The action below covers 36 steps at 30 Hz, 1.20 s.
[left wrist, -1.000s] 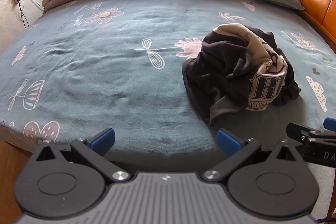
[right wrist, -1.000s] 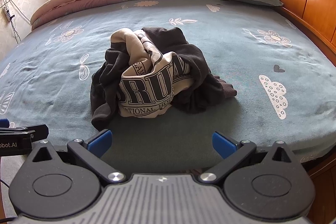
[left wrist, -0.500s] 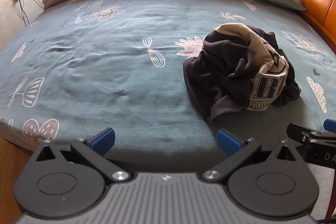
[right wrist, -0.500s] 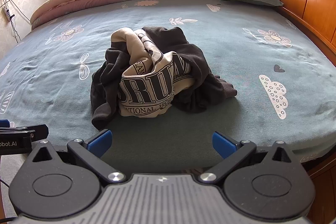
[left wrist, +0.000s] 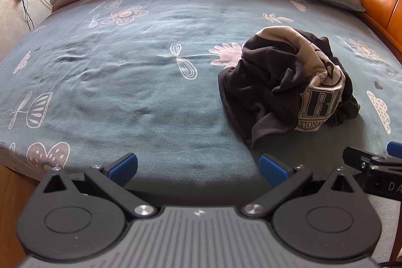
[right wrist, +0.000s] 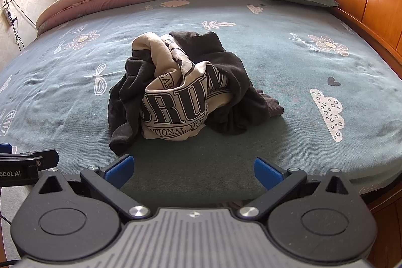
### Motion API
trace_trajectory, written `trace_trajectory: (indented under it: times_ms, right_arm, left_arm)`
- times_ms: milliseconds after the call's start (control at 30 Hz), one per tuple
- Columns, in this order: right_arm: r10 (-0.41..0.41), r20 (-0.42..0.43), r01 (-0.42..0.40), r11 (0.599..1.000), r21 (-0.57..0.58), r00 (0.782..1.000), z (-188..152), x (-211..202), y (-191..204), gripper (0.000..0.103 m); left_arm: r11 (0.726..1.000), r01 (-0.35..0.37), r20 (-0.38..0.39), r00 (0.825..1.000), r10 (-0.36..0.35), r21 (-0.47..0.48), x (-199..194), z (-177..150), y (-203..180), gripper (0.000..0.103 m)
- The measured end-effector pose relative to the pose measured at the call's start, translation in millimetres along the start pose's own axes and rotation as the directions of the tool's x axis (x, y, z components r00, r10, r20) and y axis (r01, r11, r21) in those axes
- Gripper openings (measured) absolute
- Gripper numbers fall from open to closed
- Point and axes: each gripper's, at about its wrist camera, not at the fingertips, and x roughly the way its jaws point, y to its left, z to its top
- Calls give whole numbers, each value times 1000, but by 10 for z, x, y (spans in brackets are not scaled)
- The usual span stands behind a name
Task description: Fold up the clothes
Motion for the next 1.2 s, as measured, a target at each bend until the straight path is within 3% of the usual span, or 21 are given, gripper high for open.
trace_trajectory:
  times_ms: [767, 1200]
  right_arm:
    - [10, -31, -10, 1000, 7, 999, 121, 164, -56, 103]
    - [20, -36, -19, 999, 45, 999, 286, 338, -234, 103]
  left_arm:
    - [1000, -2, -21, 1000, 2, 1, 113, 131, -25, 103]
    - [999, 17, -36, 999, -16, 41, 298, 393, -242, 103]
